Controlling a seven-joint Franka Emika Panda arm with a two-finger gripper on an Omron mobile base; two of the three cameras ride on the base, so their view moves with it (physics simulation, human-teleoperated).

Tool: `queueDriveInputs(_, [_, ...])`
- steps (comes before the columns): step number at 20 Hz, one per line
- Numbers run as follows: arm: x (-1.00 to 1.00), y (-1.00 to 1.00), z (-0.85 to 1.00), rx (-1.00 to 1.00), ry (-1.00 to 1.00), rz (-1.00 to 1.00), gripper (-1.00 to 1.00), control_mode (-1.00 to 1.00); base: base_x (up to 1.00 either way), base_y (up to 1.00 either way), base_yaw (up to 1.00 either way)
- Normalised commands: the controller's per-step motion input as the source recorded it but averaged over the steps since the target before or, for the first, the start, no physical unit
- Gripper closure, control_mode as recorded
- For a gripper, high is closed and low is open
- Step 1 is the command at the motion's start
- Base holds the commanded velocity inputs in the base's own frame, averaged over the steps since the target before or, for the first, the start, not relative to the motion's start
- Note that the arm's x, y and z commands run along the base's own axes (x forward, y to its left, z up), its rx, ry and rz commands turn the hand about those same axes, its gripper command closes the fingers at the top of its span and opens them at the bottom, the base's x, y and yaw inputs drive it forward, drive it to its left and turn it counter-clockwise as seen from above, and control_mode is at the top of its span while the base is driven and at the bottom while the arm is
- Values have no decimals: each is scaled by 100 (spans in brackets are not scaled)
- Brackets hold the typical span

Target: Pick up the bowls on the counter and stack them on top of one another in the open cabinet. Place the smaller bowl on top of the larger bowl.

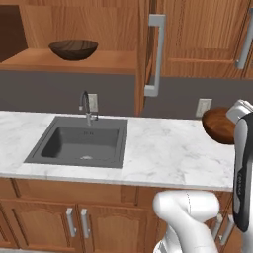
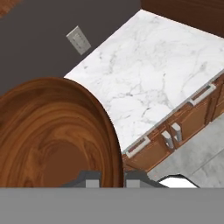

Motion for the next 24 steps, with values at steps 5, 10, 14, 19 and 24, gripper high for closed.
queueDriveInputs(5, [0, 0, 0, 0, 0, 0, 100, 100, -62, 24, 0])
queueDriveInputs(10, [0, 0, 0, 0, 0, 0, 100, 100, -62, 26, 0])
queueDriveInputs(14, [0, 0, 0, 0, 0, 0, 100, 100, -55, 43, 0])
queueDriveInputs(19, [0, 0, 0, 0, 0, 0, 100, 100, -26, 62, 0])
queueDriveInputs(24, [0, 0, 0, 0, 0, 0, 100, 100, -13, 62, 0])
